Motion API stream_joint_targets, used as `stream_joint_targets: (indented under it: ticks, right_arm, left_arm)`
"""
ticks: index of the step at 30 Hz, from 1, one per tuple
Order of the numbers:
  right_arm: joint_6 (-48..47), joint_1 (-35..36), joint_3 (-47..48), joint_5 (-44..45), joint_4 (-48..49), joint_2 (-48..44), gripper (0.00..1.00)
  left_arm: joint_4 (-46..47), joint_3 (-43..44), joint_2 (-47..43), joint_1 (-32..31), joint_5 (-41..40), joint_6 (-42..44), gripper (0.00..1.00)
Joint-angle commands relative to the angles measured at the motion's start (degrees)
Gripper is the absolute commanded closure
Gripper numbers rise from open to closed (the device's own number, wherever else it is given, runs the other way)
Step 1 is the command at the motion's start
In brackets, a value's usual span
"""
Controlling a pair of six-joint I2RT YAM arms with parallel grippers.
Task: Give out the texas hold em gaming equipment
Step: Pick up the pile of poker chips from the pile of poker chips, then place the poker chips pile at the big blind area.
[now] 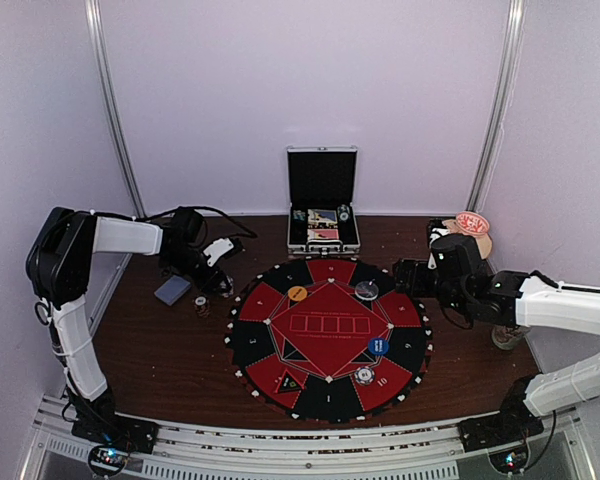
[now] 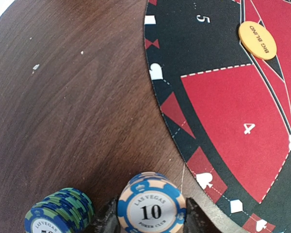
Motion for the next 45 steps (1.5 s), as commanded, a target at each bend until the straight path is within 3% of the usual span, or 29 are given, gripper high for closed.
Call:
stream_joint_targets:
  ticks: [1, 9, 26, 45]
  right_arm:
    - [-0.7, -0.4, -0.5, 0.1, 0.9, -0.6, 0.00]
    - [-0.8, -0.3, -0.7, 0.1, 0.9, -0.8, 0.01]
    - [-0.7, -0.3, -0.6, 0.1, 1.2, -0.1, 0.00]
    - [-0.6, -0.3, -0.6, 0.2, 1.2, 0.0, 0.01]
  left_arm:
    - [0.3, 0.6, -0.1, 0.3, 0.0, 0.4, 0.58]
    - [0.3, 0.4, -1.1, 0.3, 0.0, 0.4, 0.72]
    - [2.6, -1.5, -8.2, -1.2, 4.0, 0.4, 0.73]
    - [8.7, 2.0, 0.5, -12.9, 2.9, -4.1, 0.73]
